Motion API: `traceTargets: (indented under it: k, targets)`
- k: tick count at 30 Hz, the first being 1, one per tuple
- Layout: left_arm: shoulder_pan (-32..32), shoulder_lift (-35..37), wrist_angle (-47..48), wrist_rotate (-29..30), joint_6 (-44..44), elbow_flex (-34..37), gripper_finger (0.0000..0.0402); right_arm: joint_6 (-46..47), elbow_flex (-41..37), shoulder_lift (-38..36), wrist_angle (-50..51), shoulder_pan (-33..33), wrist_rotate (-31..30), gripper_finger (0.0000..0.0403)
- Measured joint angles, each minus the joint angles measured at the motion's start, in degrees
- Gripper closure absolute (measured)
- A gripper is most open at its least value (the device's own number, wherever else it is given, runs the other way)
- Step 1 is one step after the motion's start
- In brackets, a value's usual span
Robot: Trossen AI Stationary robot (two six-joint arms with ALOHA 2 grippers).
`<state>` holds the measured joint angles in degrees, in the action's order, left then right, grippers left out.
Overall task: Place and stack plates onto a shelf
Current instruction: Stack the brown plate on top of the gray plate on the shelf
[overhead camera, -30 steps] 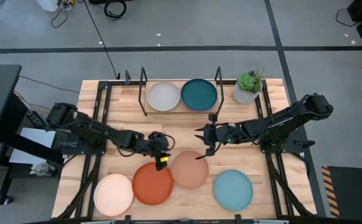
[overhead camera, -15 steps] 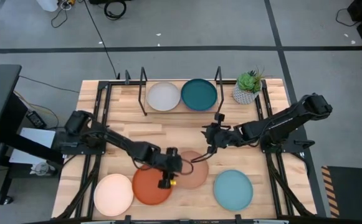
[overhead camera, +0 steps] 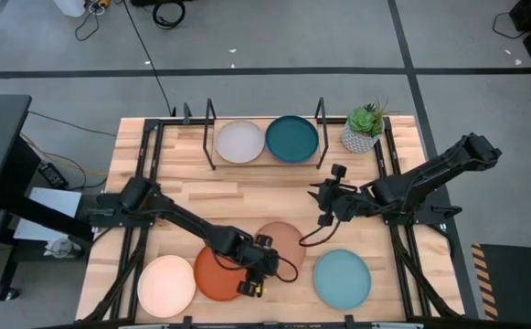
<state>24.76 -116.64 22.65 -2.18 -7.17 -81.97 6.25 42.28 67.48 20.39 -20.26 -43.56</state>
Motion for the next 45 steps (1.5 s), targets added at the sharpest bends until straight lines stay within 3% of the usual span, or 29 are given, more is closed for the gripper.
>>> traceTargets:
  k: [17,28,33,39,45]
  targets:
    - [0.5,-3.4,-2.1,3.5,4.9,-0.2,0.0278,3.2,-0.1,0.3,1.9,-2.5,0.2,0.0297]
    - [0.3,-3.4,0.1,3.2,5.5,-0.1,0.0375,3.1,-0.1,0.8,0.8,-2.7,0.2,0.0297]
    - [0.2,-3.3,0.4,3.3,6.5,-0.2,0.0388,3.0,-0.1,0.8,0.7,-2.8,0.2,0.0297]
    - [-0.2,-0.4,4.8,5.0,6.7,-0.1,0.0388,2.4,-0.1,0.8,0.9,-2.9,-0.2,0.0297]
    - [-0.5,7.9,8.9,11.5,7.1,-0.1,0.0388,2.1,-0.1,0.8,0.9,-2.9,-0.2,0.0297]
